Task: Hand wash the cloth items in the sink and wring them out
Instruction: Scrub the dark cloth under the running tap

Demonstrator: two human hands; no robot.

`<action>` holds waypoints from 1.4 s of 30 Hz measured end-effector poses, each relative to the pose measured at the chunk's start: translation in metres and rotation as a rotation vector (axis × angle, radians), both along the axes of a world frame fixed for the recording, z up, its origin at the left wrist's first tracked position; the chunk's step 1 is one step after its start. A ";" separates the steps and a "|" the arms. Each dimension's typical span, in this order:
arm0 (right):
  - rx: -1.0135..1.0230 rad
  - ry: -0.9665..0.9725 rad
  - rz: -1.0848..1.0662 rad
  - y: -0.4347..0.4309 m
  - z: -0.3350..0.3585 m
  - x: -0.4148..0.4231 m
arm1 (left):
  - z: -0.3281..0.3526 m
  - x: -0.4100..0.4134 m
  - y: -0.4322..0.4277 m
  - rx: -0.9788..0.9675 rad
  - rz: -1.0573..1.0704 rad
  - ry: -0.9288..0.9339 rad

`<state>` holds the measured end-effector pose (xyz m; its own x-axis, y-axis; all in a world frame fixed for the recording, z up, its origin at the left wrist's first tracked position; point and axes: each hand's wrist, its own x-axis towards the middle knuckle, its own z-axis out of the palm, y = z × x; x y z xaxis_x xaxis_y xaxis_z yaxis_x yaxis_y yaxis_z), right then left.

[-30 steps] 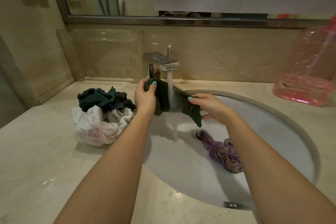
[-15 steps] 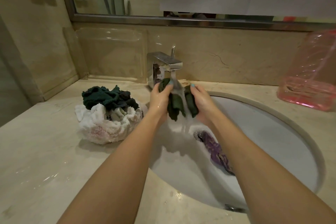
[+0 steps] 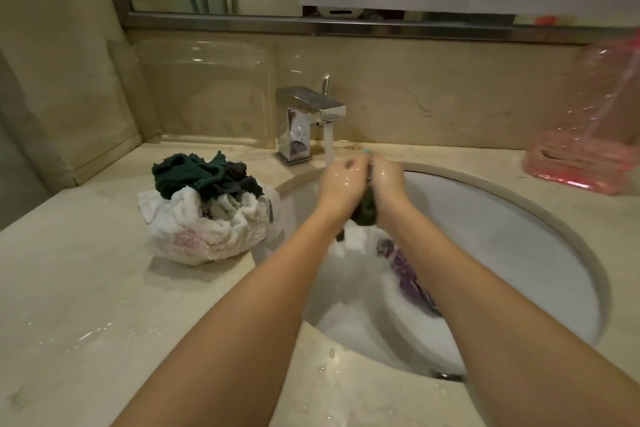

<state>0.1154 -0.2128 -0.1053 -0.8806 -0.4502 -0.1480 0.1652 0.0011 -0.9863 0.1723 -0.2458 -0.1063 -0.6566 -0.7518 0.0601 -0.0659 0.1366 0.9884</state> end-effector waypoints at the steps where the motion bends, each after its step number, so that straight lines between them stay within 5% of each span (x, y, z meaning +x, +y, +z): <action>1: -0.020 0.022 0.036 -0.002 0.002 0.007 | 0.000 0.001 -0.009 0.076 0.036 0.014; 7: 0.173 0.468 0.211 -0.028 -0.002 0.027 | -0.017 0.009 -0.050 0.101 0.178 -0.113; 12: 0.233 0.327 -0.022 -0.013 -0.017 -0.012 | -0.001 0.006 -0.021 0.098 -0.109 -0.045; 16: 0.196 0.136 0.205 -0.011 -0.017 -0.007 | -0.006 0.003 -0.032 0.109 -0.006 -0.023; 19: 0.223 0.301 0.434 -0.015 -0.014 -0.002 | -0.010 0.013 -0.051 0.177 0.083 0.025; 24: 0.117 0.314 0.286 -0.016 -0.016 -0.011 | -0.013 0.026 -0.060 0.420 -0.007 0.152; 28: 0.075 0.180 0.245 -0.016 -0.017 -0.015 | -0.013 0.021 -0.057 0.275 0.047 0.096; 37: 0.240 0.612 0.351 -0.025 -0.014 0.031 | -0.015 0.008 -0.061 0.145 0.308 0.080; 39: 0.218 0.514 0.236 -0.029 -0.009 0.027 | -0.010 0.006 -0.049 0.131 0.284 0.056; 42: 0.081 0.074 0.072 -0.027 -0.007 0.000 | -0.007 -0.001 -0.019 0.066 0.189 0.103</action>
